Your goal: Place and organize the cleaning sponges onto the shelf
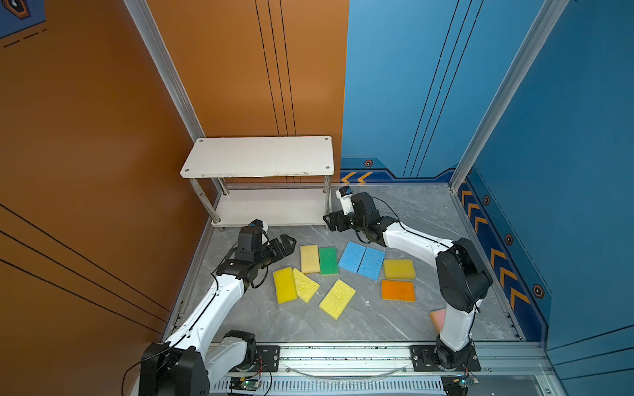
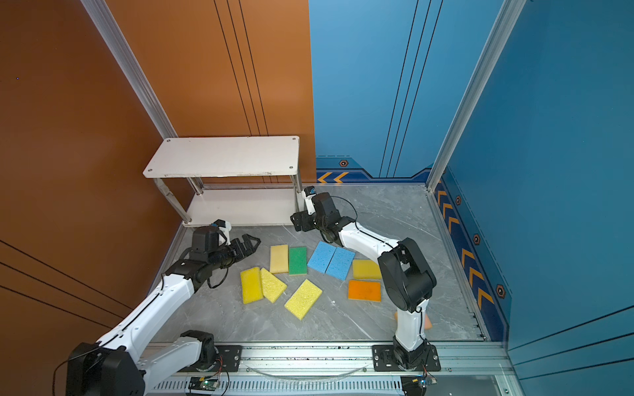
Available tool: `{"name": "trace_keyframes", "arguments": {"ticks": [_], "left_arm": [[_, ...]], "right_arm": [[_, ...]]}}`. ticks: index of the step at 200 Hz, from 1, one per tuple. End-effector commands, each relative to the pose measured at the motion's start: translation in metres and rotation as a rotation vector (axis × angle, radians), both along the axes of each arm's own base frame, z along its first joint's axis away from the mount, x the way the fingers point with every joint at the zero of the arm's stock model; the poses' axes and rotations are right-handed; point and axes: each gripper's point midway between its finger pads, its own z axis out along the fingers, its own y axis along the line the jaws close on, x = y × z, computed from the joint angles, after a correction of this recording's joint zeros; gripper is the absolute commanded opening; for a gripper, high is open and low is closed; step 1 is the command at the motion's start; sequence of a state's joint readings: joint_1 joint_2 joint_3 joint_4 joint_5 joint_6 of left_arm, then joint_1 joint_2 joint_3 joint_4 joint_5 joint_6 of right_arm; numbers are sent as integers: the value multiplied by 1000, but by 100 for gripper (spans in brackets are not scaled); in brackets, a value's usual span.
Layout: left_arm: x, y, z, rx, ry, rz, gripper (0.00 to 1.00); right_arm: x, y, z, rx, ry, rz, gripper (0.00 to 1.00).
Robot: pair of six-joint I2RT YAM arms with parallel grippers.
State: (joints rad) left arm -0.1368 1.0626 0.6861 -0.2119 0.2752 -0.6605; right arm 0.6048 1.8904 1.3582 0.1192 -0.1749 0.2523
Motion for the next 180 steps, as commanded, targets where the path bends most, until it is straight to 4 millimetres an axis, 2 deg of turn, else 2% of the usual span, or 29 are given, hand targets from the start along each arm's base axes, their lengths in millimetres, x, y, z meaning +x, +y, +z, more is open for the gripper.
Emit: {"name": "trace_keyframes", "arguments": {"ticks": [1, 14, 60, 80, 148, 180], "left_arm": [[9, 6, 7, -38, -44, 19, 100], [10, 7, 7, -53, -44, 19, 100], [7, 9, -2, -71, -24, 6, 100], [4, 12, -2, -75, -22, 6, 100], [-3, 19, -3, -84, -20, 15, 100], [-5, 22, -4, -84, -17, 21, 99]], "right_arm": [[21, 10, 29, 56, -155, -9, 75], [29, 9, 31, 73, -184, -41, 69], [47, 9, 38, 141, -280, -120, 60], [51, 9, 43, 163, -321, -152, 51], [56, 16, 52, 163, -370, -184, 43], [56, 12, 54, 162, -380, -212, 29]]}}
